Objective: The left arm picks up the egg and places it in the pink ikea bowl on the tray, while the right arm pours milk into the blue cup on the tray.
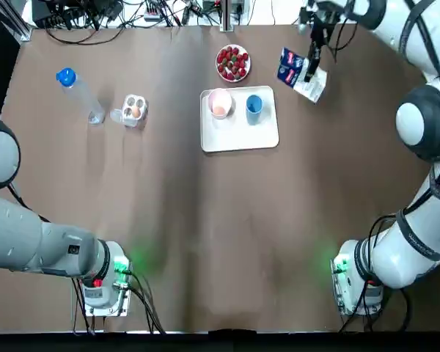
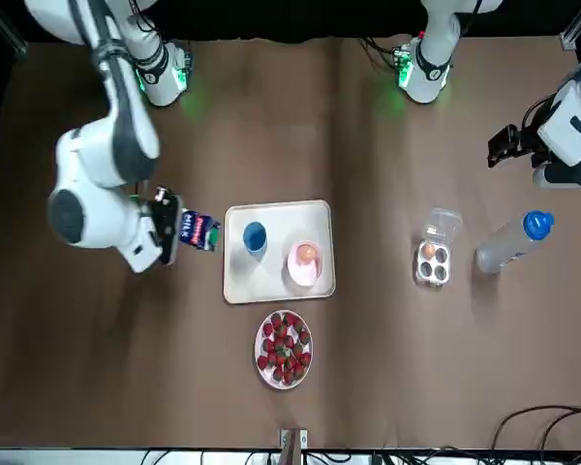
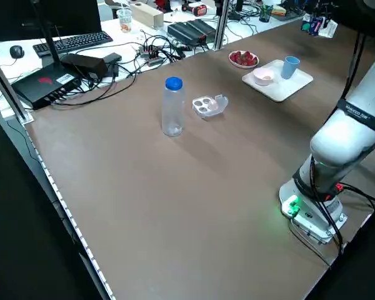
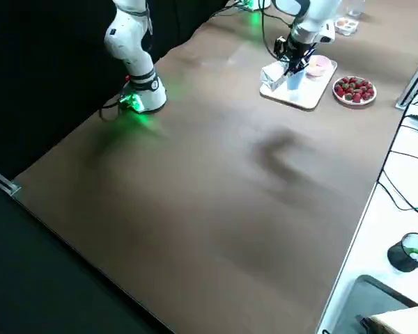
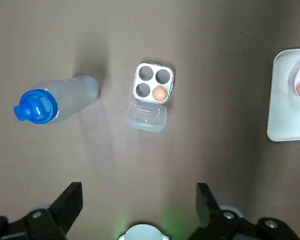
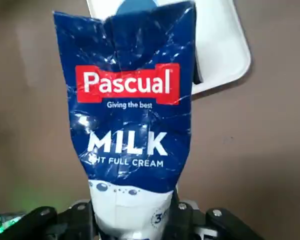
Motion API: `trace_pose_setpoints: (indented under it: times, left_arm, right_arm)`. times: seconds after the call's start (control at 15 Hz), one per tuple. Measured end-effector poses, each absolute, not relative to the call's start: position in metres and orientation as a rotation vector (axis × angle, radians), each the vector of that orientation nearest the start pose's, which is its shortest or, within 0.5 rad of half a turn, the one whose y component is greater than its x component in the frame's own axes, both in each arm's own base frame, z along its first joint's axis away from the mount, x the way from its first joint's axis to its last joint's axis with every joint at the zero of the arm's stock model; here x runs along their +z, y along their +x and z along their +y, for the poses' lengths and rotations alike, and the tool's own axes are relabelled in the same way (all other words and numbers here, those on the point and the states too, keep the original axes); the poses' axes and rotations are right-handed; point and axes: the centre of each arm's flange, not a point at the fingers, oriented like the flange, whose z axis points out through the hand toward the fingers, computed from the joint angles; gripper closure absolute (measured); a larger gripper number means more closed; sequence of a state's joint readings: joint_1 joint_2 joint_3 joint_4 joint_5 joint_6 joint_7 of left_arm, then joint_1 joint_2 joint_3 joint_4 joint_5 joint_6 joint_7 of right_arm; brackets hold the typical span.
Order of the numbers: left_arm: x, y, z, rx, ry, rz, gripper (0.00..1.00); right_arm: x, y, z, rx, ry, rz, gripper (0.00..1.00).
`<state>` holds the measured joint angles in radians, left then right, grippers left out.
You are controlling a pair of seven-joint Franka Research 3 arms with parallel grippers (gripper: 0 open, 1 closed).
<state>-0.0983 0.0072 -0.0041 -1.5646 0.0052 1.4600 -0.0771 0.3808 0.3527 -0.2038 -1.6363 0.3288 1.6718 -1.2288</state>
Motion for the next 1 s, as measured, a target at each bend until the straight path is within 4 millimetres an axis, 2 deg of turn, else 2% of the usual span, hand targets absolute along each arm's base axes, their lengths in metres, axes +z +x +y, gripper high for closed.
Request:
trace_pose_setpoints:
  times: [0.2, 0.4, 0.6, 0.73, 1.0]
  left_arm:
    - [0.614, 0.542, -0.054, 0.173, -3.121, 0.037, 0.0]
    - [0.614, 0.542, -0.055, 0.173, -3.121, 0.038, 0.0]
    - [0.614, 0.541, -0.057, 0.173, -3.121, 0.045, 0.0]
    - [0.614, 0.541, -0.058, 0.173, -3.121, 0.047, 0.0]
    - [0.614, 0.541, -0.058, 0.173, -3.121, 0.046, 0.0]
  right_arm:
    - [0.405, 0.612, 0.102, 0.091, -2.075, -1.687, 0.53]
    - [0.406, 0.617, 0.04, -0.059, -1.972, -1.679, 0.53]
    - [0.405, 0.615, -0.015, -0.208, -1.855, -1.671, 0.53]
    - [0.396, 0.61, -0.046, -0.292, -1.766, -1.68, 0.53]
    - [0.36, 0.598, -0.106, -0.464, -1.597, -1.663, 0.53]
